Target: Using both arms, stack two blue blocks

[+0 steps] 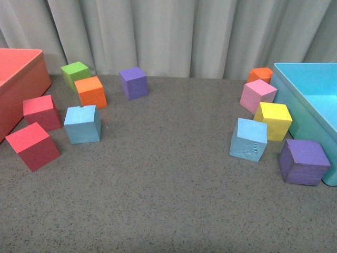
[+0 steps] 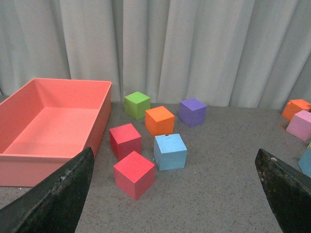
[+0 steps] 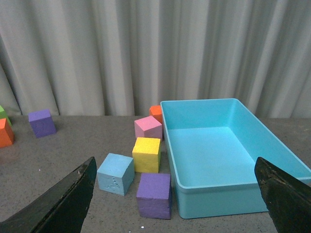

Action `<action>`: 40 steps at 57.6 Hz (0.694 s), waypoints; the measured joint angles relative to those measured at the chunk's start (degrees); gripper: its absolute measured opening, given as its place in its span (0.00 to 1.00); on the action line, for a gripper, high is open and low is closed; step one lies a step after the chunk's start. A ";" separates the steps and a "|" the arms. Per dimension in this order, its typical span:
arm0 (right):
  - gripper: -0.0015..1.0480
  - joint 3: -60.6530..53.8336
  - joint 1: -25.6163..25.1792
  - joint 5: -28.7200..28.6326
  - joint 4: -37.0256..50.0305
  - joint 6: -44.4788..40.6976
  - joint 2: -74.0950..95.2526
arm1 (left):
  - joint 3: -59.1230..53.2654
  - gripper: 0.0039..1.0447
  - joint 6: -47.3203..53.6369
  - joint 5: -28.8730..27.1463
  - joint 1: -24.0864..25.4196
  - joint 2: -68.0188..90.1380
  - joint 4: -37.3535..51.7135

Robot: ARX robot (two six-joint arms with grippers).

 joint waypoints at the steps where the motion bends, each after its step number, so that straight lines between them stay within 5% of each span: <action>1: 0.91 0.00 0.00 0.00 0.00 0.00 0.00 | 0.00 0.94 0.00 0.00 0.00 0.00 -0.02; 40: 0.91 0.00 0.00 0.02 0.00 0.00 0.00 | 0.00 0.94 0.00 0.02 0.00 0.00 -0.02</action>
